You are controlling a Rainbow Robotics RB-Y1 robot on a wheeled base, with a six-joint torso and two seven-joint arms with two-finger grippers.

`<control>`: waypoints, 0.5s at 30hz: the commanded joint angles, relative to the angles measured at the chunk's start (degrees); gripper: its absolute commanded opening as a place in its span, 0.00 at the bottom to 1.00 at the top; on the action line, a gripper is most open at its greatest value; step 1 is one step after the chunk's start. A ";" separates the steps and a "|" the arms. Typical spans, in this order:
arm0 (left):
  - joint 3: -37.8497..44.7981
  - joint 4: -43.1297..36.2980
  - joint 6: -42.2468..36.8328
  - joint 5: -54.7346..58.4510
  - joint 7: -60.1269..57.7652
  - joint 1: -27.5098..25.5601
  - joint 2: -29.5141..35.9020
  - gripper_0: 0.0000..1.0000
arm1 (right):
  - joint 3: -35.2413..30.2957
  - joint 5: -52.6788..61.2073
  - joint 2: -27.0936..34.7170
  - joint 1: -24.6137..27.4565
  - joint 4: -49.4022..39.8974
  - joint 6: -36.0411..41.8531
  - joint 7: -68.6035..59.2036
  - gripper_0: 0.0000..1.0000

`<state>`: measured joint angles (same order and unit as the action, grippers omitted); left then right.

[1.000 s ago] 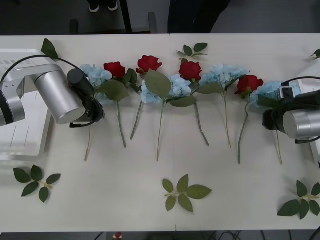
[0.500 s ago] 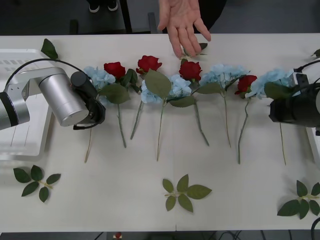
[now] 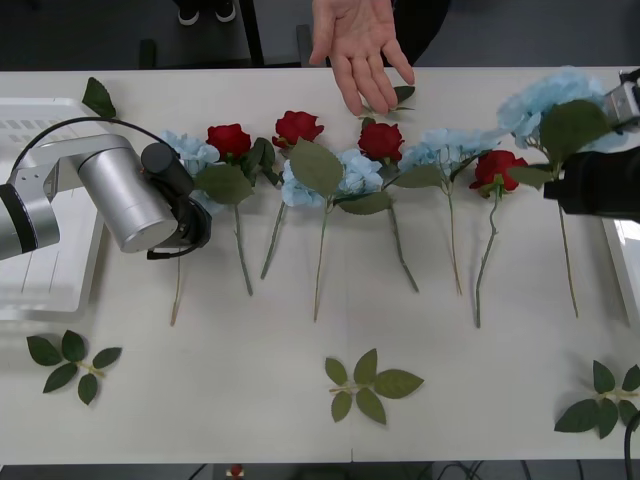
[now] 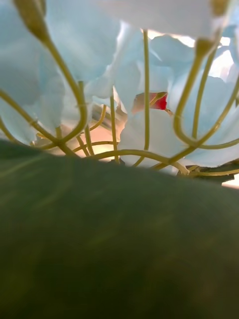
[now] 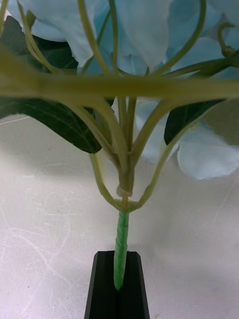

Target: Place the red flowers into the right box and the blue flowers into the left box. If a person shows an open palm, hand one flower to the person first, then continue sorting.

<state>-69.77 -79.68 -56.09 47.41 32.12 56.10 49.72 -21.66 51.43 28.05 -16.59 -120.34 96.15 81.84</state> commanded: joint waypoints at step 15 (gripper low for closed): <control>0.25 -0.91 0.54 -0.48 -0.48 0.24 0.46 0.00 | 7.95 2.80 -1.50 -1.08 -19.40 -31.64 0.78 0.00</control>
<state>-69.77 -79.71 -56.08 47.41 32.12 56.10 49.72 -16.55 56.87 28.04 -16.60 -138.59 68.06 81.83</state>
